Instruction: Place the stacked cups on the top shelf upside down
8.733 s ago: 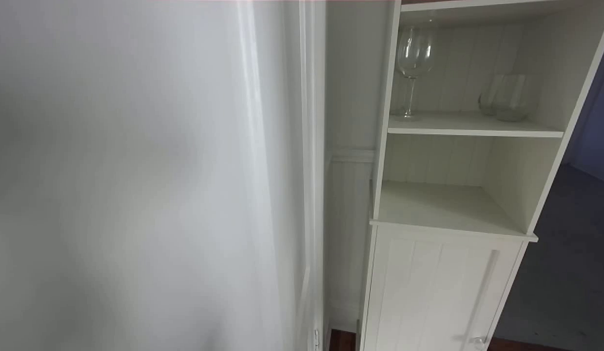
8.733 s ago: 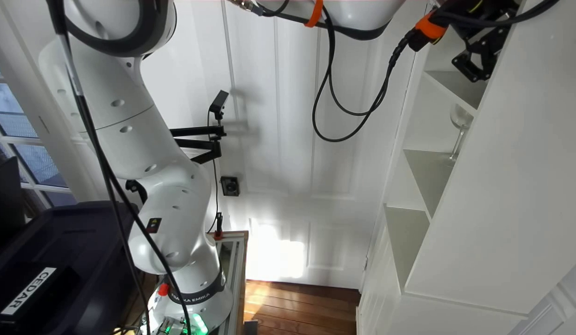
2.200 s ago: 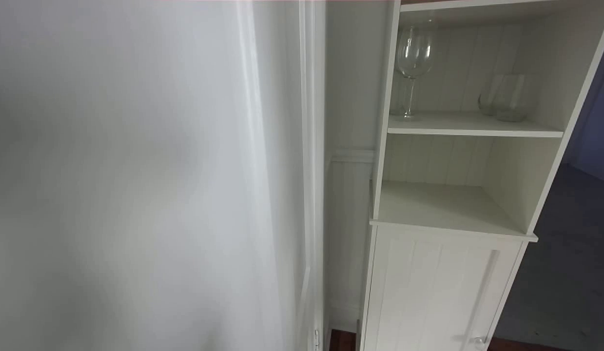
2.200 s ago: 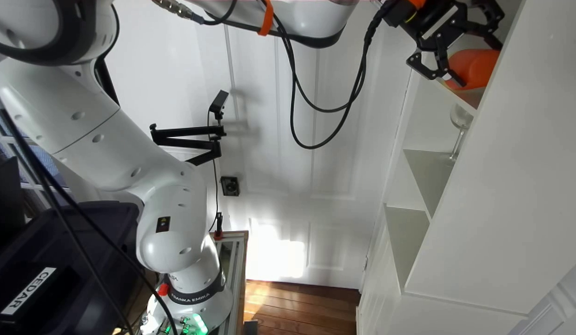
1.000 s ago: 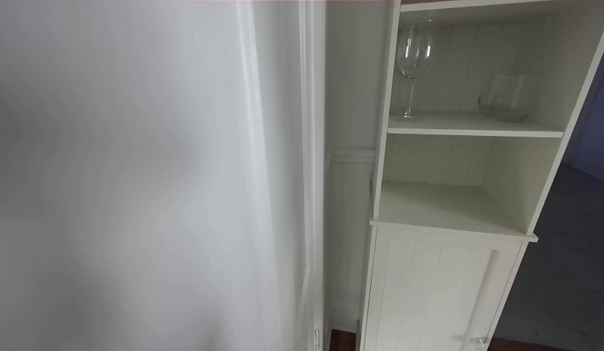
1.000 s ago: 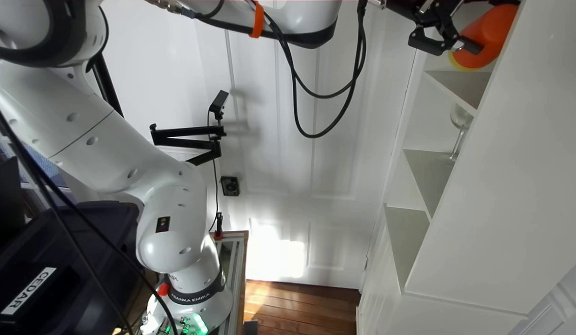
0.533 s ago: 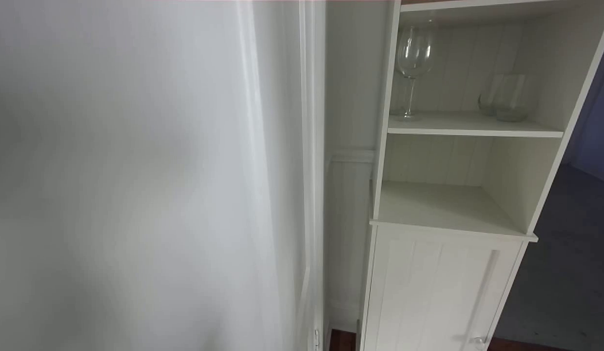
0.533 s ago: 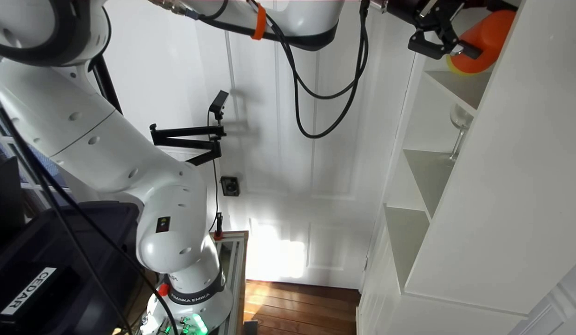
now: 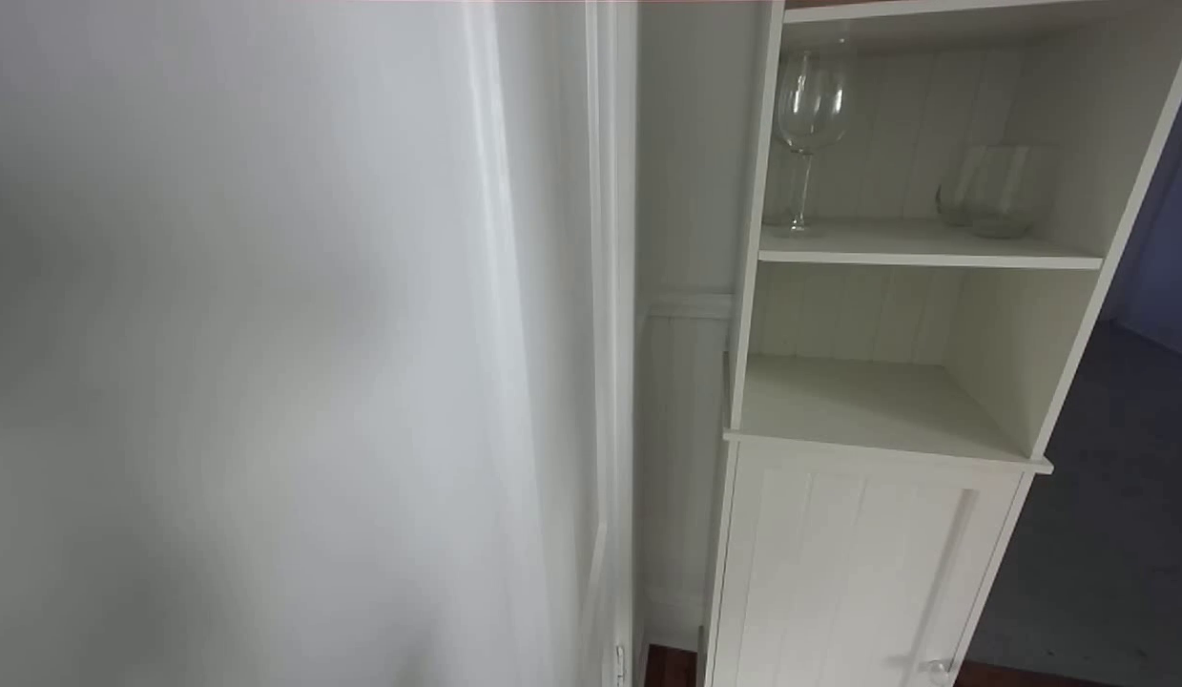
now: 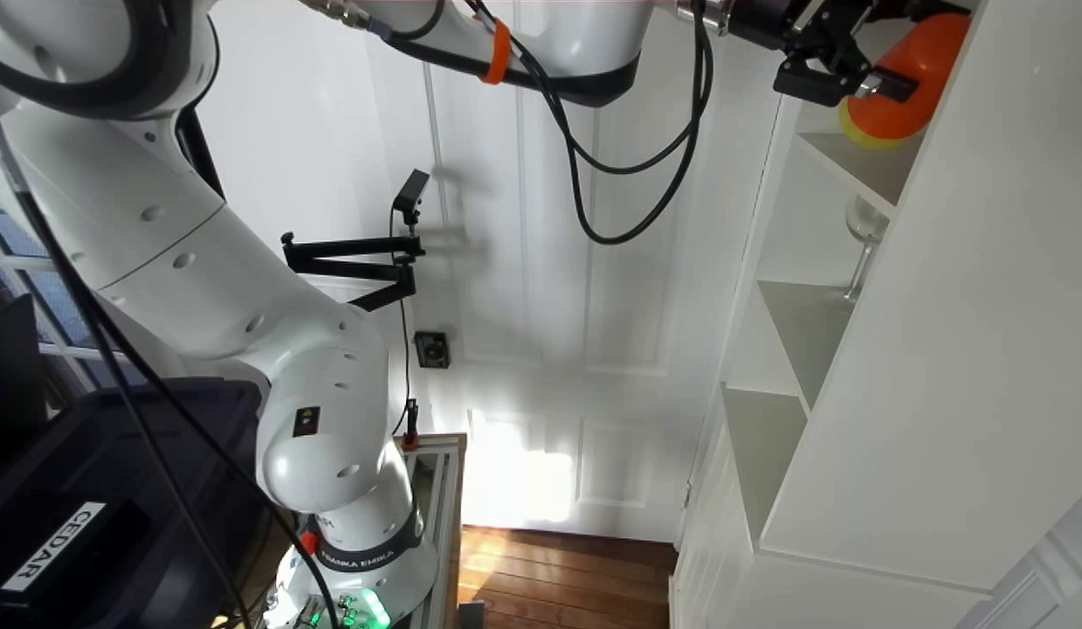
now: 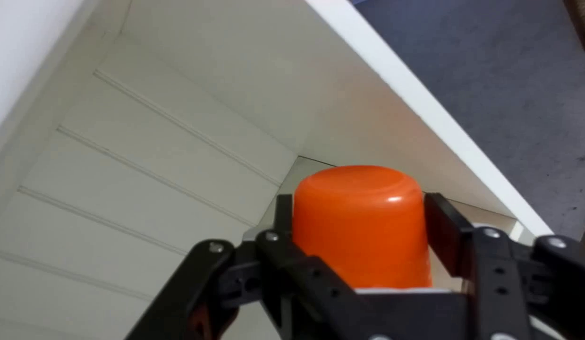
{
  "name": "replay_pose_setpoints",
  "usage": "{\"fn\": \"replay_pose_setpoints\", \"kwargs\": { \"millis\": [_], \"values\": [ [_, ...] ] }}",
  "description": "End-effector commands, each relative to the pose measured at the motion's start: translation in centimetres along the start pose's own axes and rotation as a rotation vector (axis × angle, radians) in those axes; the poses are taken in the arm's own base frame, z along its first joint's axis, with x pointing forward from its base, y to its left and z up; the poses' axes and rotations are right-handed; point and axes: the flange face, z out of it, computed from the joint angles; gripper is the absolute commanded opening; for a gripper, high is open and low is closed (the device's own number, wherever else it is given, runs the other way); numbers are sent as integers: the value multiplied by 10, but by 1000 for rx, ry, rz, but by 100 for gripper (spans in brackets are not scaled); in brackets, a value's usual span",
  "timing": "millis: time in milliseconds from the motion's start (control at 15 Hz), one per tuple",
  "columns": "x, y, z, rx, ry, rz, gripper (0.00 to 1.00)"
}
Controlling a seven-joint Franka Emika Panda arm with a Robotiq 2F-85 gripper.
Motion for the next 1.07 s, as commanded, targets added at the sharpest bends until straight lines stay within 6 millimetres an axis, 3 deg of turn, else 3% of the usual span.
{"fn": "replay_pose_setpoints", "kwargs": {
  "millis": [0,333,400,600,667,1000],
  "values": [
    [1,10,-3,-32,-55,-122,44],
    [6,11,5,-25,-80,-253,44],
    [7,2,4,-16,-50,-200,69],
    [10,3,7,-14,-52,-224,69],
    [11,3,7,-14,-52,-226,44],
    [18,3,2,-73,-90,-301,44]
  ]
}}
